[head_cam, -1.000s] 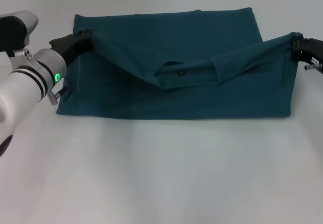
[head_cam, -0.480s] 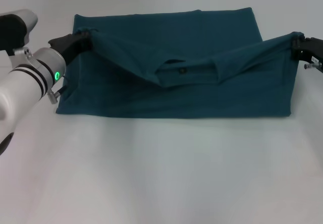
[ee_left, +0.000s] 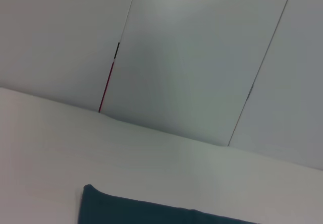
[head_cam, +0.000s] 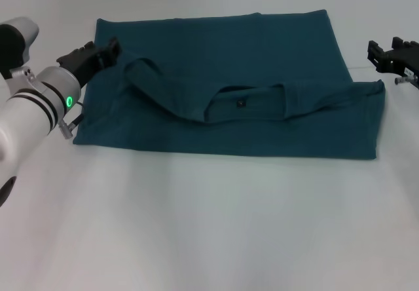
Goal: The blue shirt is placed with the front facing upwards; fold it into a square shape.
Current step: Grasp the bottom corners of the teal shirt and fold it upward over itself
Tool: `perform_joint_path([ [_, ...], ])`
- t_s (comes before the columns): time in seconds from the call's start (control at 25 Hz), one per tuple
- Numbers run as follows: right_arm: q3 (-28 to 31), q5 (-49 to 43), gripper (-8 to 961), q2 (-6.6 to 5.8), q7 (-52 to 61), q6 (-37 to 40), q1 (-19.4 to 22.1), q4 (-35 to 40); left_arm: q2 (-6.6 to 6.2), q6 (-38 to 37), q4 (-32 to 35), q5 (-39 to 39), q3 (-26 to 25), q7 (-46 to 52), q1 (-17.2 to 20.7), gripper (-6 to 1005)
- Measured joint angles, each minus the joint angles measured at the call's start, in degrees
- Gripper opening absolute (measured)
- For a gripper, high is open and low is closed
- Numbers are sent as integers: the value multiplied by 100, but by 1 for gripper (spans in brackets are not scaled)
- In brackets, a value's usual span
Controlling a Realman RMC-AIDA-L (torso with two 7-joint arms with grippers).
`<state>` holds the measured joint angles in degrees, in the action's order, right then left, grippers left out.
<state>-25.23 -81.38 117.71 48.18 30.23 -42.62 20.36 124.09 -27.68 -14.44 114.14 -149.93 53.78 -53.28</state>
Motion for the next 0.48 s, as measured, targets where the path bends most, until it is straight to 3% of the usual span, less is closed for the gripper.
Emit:
perform_joint_path([
  [0.28,-79,-17,496,15,125,-464,-192,12,-7,72,10,-14,29,-1,58,543],
  [0.48,-719,-30,794,-39,871,-764,-179,68,-33,104,-63,-57,279,318,194,698],
])
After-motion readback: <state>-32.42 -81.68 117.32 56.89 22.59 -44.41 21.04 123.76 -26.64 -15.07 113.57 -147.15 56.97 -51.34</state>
